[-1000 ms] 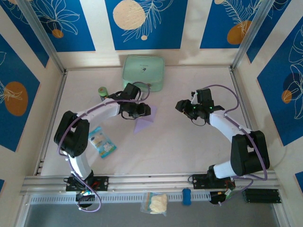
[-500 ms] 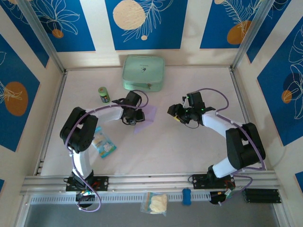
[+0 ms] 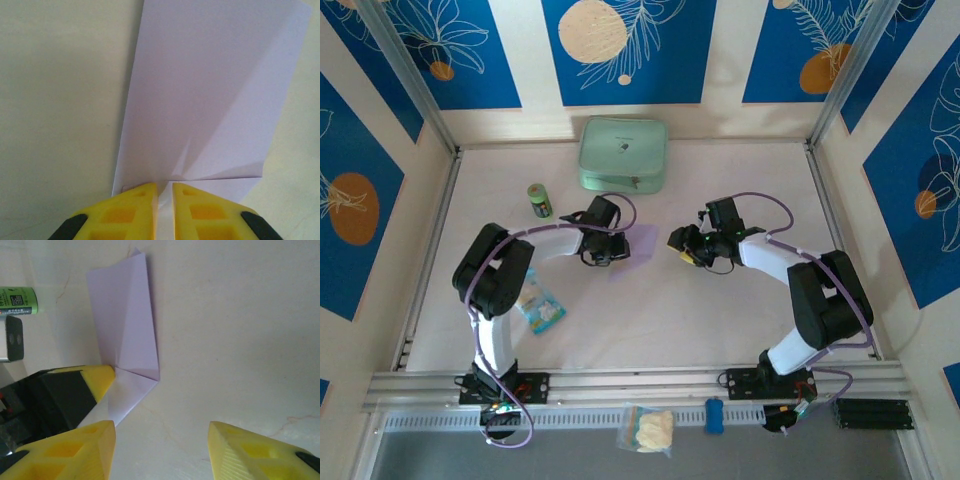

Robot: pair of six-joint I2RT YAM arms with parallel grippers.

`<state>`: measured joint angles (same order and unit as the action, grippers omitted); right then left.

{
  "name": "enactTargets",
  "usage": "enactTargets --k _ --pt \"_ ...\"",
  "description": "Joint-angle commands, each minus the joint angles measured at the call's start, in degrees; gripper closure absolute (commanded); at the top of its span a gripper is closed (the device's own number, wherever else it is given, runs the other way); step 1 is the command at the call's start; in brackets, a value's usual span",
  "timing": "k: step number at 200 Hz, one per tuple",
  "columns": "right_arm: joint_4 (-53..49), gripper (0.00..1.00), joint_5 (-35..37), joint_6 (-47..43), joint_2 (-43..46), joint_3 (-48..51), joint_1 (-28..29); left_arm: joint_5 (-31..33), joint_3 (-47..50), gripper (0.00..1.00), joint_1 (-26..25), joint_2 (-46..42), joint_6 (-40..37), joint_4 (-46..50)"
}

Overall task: Fold a paper plane with a square sheet of paper (pick it up from the middle)
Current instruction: Fold the wing for the fifth time at the center of the table.

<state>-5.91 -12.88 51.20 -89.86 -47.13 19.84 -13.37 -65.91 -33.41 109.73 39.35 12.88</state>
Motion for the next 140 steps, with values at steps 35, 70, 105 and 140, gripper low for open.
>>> enactTargets --k 35,70,105,140 --pt "-6.0 0.56 3.1 7.8 -1.9 -1.2 1.6 -5.7 1.5 0.84 -3.2 1.4 1.9 -3.0" --pt "-7.6 0.57 5.3 10.2 -3.9 -2.0 3.7 -6.4 1.4 0.83 -3.3 -0.1 3.1 -3.8" --pt "-7.1 0.58 4.2 10.3 -5.4 -3.0 4.4 -5.2 1.6 0.81 -3.2 -4.2 4.1 -2.8" --pt "-6.2 0.58 3.4 10.4 -6.4 -3.4 4.7 -3.4 4.0 0.82 -3.6 -5.4 6.2 -3.4"
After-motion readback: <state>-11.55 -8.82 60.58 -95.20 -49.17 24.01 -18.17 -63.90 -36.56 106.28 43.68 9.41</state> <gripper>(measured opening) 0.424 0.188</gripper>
